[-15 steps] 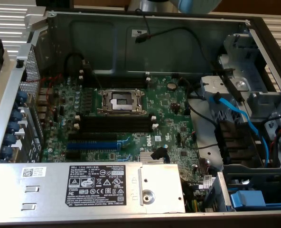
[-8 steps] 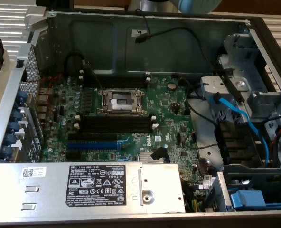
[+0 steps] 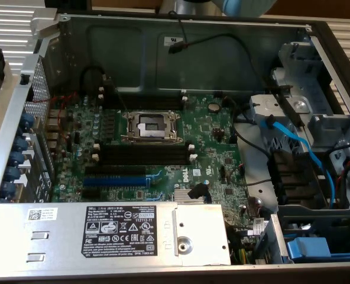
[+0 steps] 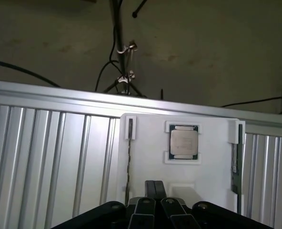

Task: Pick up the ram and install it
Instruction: 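Pick up the ram and move it above insertion slot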

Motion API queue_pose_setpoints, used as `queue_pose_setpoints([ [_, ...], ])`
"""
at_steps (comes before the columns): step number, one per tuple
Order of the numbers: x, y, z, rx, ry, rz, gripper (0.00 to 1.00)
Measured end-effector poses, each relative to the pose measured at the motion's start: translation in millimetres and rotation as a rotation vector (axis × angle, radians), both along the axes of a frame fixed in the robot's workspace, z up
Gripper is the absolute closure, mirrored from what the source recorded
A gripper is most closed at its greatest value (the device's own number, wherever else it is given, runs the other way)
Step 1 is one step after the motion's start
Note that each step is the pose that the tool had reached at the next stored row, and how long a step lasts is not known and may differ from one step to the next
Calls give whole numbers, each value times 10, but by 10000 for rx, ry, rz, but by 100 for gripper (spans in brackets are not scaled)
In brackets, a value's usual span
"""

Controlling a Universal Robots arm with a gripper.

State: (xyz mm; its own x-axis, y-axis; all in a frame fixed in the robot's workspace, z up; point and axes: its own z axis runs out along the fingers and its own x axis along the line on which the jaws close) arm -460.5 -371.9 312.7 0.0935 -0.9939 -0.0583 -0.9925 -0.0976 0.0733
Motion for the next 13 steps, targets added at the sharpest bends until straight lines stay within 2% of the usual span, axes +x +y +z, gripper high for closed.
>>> queue_pose_setpoints([
  [7,31,-26,-112,14,1,0,90],
  [13,26,-23,-220,14,0,6,90],
])
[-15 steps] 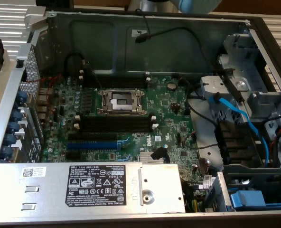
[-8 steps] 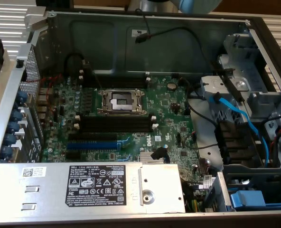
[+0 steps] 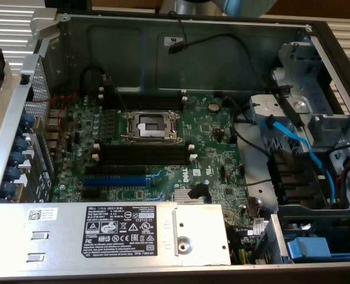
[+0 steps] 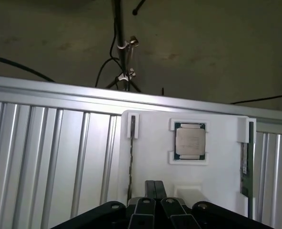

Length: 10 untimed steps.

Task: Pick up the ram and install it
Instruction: 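Pick up the ram and move it above insertion slot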

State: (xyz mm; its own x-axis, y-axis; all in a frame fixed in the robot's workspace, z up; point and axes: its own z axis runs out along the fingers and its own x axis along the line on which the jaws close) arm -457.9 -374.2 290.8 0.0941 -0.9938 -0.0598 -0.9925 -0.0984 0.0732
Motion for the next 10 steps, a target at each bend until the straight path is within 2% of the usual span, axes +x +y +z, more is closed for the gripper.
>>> queue_pose_setpoints([
  [7,-129,65,-127,-1,-40,27,90],
  [10,-174,102,-165,-4,-120,27,90],
])
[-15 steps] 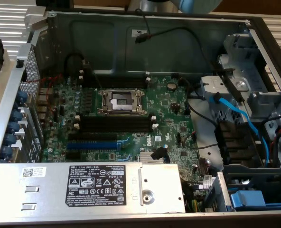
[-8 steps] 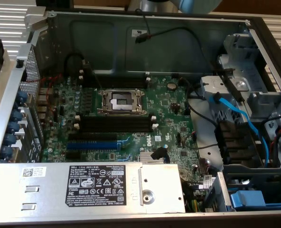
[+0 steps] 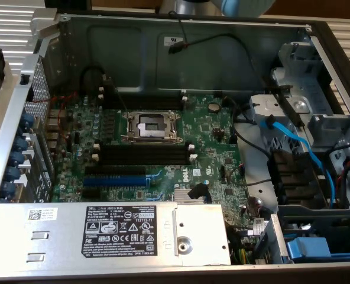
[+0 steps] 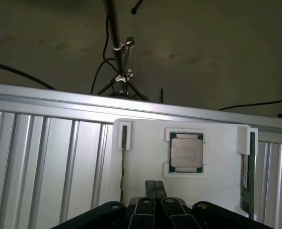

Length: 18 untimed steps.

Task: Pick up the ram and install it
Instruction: 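Pick up the ram and move it above insertion slot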

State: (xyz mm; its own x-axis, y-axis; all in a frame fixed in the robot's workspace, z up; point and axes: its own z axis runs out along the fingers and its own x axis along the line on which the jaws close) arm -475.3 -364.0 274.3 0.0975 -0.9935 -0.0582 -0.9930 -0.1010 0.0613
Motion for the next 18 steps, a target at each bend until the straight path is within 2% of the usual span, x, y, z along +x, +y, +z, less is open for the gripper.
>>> queue_pose_setpoints([
  [2,-28,16,-22,-3,-77,0,90],
  [5,-54,24,-65,-2,-154,0,90],
  [10,-60,-1,-154,-5,-174,0,90],
  [12,-59,-37,-192,-5,-188,0,90],
  [16,-59,-162,-263,-4,-214,0,90],
  [18,-57,-192,-295,-4,-240,0,90],
])
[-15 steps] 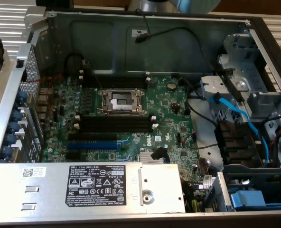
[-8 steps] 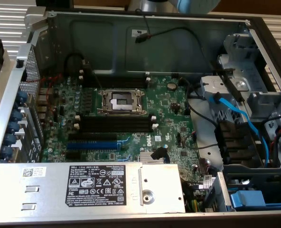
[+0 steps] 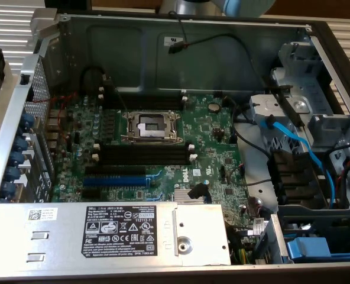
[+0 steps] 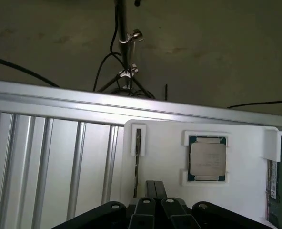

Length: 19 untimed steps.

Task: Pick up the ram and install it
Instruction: 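Pick up the ram and move it above insertion slot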

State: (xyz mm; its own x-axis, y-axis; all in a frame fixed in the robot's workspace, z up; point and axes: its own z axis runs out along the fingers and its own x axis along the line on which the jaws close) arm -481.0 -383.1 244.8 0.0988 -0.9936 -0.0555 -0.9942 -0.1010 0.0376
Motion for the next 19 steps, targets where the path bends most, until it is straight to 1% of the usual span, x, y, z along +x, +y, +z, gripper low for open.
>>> queue_pose_setpoints([
  [2,12,-14,-36,1,-25,1,90],
  [4,22,-16,-71,0,-41,-1,90],
  [8,80,-34,-117,0,-48,0,90],
  [10,99,-67,-124,-1,-47,-1,90],
  [13,107,-103,-128,0,-48,0,90],
  [15,106,-112,-129,0,-48,0,90],
  [19,107,-113,-129,0,-48,0,90],
])
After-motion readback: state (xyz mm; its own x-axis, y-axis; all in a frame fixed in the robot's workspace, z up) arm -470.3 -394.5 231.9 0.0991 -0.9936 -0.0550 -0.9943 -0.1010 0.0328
